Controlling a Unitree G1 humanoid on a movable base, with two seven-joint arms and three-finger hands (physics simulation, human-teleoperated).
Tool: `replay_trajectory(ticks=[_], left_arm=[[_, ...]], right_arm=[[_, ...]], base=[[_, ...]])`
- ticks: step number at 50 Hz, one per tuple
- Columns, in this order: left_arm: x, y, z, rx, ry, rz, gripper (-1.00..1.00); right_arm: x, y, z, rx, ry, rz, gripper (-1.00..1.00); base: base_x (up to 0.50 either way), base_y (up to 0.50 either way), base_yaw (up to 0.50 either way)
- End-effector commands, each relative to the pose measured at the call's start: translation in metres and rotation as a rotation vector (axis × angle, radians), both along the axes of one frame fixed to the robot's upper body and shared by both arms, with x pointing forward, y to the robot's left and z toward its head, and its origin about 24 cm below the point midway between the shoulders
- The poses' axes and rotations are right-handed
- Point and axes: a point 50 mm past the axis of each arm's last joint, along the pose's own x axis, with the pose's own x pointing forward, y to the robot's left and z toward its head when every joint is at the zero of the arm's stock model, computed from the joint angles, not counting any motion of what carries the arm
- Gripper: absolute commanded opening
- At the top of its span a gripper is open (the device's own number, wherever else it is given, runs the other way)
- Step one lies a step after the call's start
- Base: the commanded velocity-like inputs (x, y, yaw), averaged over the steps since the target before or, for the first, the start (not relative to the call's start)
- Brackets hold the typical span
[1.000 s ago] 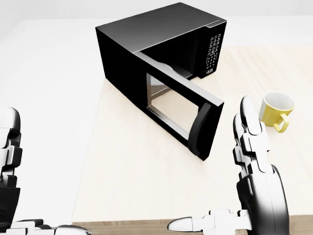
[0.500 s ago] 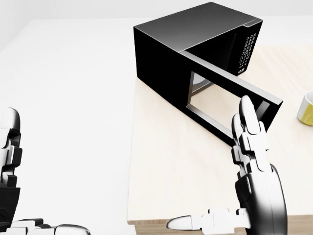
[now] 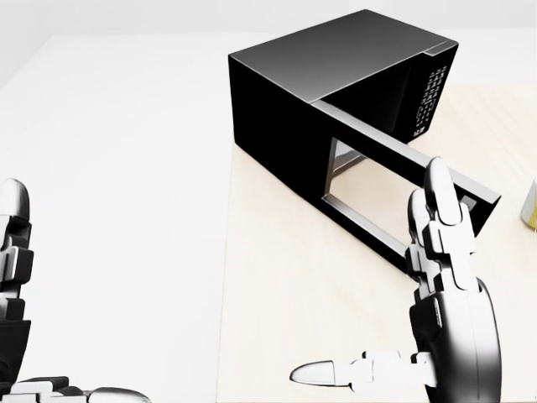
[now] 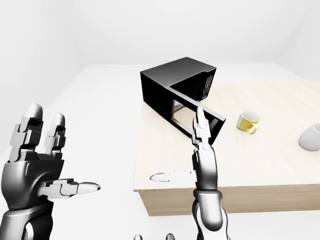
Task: Close the microwave.
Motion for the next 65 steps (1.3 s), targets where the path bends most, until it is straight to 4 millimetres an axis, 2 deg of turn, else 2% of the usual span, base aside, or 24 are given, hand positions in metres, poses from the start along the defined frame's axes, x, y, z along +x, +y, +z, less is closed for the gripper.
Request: replay_trajectory(ticks=[1,28,32,43,59,65], left_arm=[[-0.001,0.0,0.002,-0.007,-0.013,-0.011,1.0],[0.001,-0.001,0.0,-0.004,0.0,-0.014,1.0],[0.003,-0.002,-0.007,0.011,0.036,-0.003,1.0],[0.0,0.001,0.004,-0.008,-0.022,0.003,1.0],[0.004,0.0,-0.004,-0.011,0.018,-0.001,1.0],[0.003,0.0,-0.004,-0.01,0.018,0.0,1.0]], right_arm=[[-0.001,0.0,0.003,0.007,-0.013,0.0,1.0],[-0.001,0.001,0.001,0.002,-0.007,-0.002,1.0],[-0.001,0.002,0.001,-0.007,-0.007,0.0,1.0],[0.0,0.002,-0.002,-0.004,0.007,0.004,1.0],[0.005,0.006,-0.011,-0.029,0.049,0.024,1.0],[0.013,0.008,-0.024,-0.038,0.103,0.028,1.0]], base=[[0.5,0.0,0.0],[0.5,0.0,0.0],[0.5,-0.03,0.0],[0.02,0.0,0.0],[0.0,0.0,0.0],[0.0,0.0,0.0]])
